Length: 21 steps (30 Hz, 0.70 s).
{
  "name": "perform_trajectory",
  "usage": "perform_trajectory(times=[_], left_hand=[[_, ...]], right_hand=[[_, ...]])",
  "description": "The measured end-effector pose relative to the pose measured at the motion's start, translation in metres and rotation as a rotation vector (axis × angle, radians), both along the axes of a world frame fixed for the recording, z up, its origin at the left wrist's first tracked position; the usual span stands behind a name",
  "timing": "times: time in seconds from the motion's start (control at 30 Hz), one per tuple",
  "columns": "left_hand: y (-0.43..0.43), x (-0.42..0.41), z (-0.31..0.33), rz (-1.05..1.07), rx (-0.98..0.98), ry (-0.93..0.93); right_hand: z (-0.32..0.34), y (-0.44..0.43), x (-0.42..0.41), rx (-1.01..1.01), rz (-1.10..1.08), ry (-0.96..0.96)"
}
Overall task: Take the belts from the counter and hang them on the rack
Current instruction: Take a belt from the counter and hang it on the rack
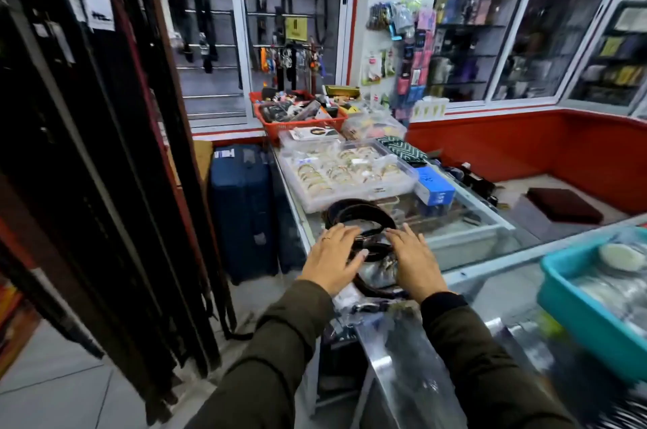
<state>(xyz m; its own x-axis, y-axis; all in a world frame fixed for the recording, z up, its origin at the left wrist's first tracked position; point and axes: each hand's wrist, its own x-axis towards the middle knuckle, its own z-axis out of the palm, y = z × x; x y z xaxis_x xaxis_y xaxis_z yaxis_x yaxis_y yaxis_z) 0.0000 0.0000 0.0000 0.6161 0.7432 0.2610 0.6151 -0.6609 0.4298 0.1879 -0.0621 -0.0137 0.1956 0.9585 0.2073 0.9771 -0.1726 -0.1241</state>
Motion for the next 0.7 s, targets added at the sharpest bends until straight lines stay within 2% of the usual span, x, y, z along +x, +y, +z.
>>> perform_trajectory(times=[0.13,0.3,0.7], left_hand=[[-0.003,0.027,-0.007,-0.01,0.074,0.187],[-0.005,0.043,-0.019,0.043,0.122,0.368],[-0.014,0.041,-0.015,0.122,0.223,0.293]], right_hand=[[0.0,0.006,0.011,-0.153,0.044,-0.03],[0.003,0.016,0.014,-0.137,0.057,-0.128],[0.024,-0.001,0.013,-0.035,0.009,-0.238]])
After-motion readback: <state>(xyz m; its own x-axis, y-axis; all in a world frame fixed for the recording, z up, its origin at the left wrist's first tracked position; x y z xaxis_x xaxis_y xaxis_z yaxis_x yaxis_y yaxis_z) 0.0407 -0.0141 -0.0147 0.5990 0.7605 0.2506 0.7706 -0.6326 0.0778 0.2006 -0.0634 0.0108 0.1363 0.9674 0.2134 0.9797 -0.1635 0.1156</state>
